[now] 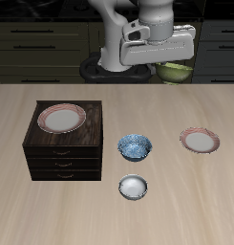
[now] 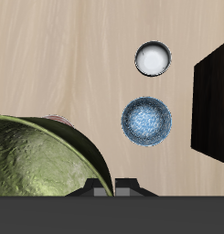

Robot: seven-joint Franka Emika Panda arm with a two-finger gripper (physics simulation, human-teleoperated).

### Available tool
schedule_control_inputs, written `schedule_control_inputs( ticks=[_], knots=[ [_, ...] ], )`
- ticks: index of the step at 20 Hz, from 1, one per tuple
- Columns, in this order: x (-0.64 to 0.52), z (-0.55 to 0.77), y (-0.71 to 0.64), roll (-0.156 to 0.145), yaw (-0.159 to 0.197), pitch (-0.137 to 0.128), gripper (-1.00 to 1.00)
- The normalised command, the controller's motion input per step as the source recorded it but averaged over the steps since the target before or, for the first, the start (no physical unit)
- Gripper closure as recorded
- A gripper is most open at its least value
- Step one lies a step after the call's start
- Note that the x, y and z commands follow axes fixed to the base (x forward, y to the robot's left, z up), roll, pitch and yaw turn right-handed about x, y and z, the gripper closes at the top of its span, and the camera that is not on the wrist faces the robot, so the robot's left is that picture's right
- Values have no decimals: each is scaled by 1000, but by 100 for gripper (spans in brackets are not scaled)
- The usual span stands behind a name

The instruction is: Place the green bowl onto the plate that is on top of the cabinet

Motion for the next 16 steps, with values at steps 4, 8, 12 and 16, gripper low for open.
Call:
schedule_control_inputs(
  ticks=[4,8,12,16],
  knots=[
    [-248,125,-257,-11,21,-21,100],
    [-321,276,-369,-8,30,-62,100],
    [-35,114,-292,-15,-4,0,100],
    [20,62,-377,18,-54,45,100]
  ],
)
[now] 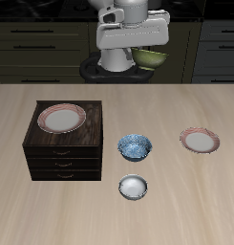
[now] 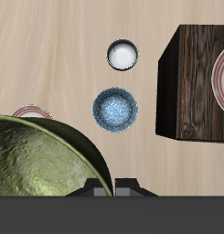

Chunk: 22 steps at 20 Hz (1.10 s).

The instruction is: Place the green bowl onto the plate that is on top of the cabinet

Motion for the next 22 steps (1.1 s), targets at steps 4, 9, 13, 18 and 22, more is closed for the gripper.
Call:
schedule_control_inputs(
  ticks=[4,9,13,18,22],
  knots=[
    [12,92,-310,54,-18,24,100],
    [16,207,-650,-20,-38,-8,100],
    [27,72,-238,-6,7,-8,100],
    [90,249,-467,-24,-20,-36,100],
    [158,251,-500,-19,12,-45,100]
  ],
)
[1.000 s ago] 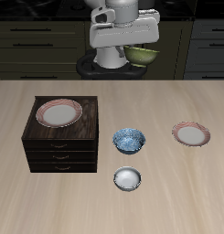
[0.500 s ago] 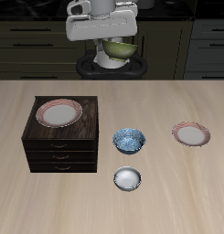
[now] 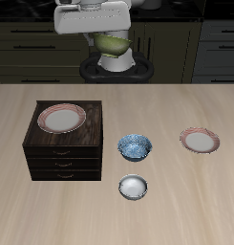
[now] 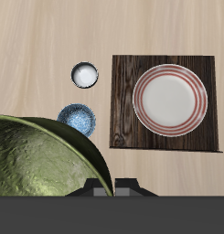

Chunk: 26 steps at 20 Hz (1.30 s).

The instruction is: Place the green bowl onto the plate that is on top of the cabinet

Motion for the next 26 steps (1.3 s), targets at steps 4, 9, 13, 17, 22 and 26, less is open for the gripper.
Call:
schedule_control_inputs(
  ticks=[4,9,13,17,22,26],
  knots=[
    [225,80,-504,-52,-41,7,100],
    [238,20,-455,-62,-35,12,100],
    [279,14,-592,-76,-61,10,100],
    [147,83,-275,-26,-37,-16,100],
    [185,27,-82,21,-6,-13,100],
    [140,12,-223,-2,23,-38,100]
  ],
)
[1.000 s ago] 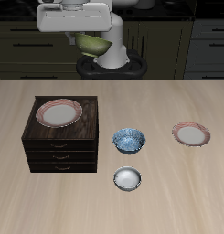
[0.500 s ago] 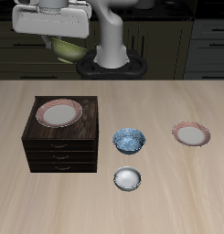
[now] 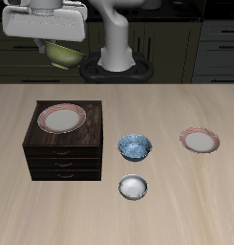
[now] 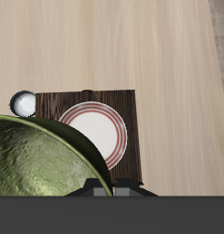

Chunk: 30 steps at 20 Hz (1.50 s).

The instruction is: Place the green bowl onto the plate that is on top of the cabinet

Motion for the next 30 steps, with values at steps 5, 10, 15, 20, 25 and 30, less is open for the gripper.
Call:
schedule_control_inputs(
  ticks=[5,10,15,20,25,30],
  knots=[
    [219,-106,-112,-31,6,1,100],
    [143,-144,-75,-8,-18,22,100],
    [101,-235,18,-6,-7,16,100],
    [35,-218,82,9,1,24,100],
    [-3,-163,30,-10,-14,14,100],
    [27,-263,-110,-28,-6,28,100]
  ],
)
